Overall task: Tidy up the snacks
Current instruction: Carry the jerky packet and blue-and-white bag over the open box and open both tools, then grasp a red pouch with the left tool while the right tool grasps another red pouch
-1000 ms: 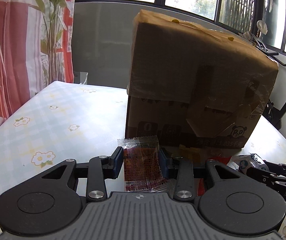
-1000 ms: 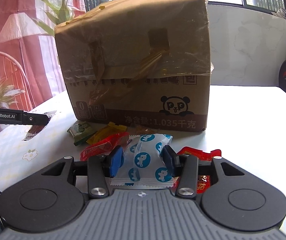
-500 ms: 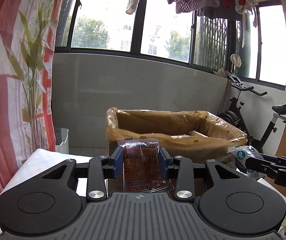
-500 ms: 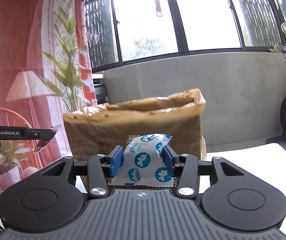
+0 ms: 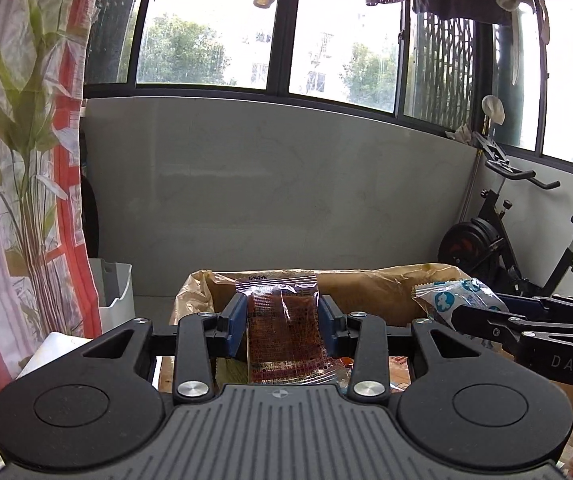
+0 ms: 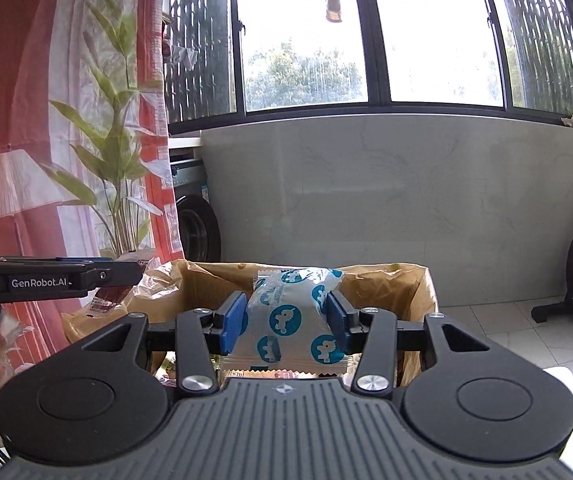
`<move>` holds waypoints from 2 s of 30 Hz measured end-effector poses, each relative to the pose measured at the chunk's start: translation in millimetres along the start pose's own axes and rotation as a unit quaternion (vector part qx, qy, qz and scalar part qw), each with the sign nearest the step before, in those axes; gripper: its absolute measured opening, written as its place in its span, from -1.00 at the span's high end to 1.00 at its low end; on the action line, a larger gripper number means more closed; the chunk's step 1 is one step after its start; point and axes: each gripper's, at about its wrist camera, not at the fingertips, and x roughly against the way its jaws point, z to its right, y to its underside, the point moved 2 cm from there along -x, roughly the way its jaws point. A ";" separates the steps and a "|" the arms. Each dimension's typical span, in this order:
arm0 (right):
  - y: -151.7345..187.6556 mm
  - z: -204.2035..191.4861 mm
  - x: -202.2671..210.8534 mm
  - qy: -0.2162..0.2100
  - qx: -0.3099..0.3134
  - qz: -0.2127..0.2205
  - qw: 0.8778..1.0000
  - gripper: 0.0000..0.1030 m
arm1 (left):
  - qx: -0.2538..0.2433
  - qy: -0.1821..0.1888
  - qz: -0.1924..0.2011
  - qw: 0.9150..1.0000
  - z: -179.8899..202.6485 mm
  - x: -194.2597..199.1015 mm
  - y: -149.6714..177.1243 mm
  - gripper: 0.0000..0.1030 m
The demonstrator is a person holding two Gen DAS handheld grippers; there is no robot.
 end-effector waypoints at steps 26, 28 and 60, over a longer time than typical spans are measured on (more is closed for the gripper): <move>17.6 -2.6 41.1 -0.021 0.001 0.016 1.000 -0.36 | -0.023 -0.009 0.005 1.000 -2.3 55.5 17.7 -0.66; 22.9 -4.9 52.9 -0.026 0.005 0.021 0.999 -0.40 | -0.018 -0.010 0.009 1.000 -4.3 66.8 21.9 -0.66; 224.2 37.2 79.2 0.041 -0.015 -0.203 0.978 -0.13 | 0.015 -0.012 -0.078 0.997 1.4 88.0 140.9 -0.64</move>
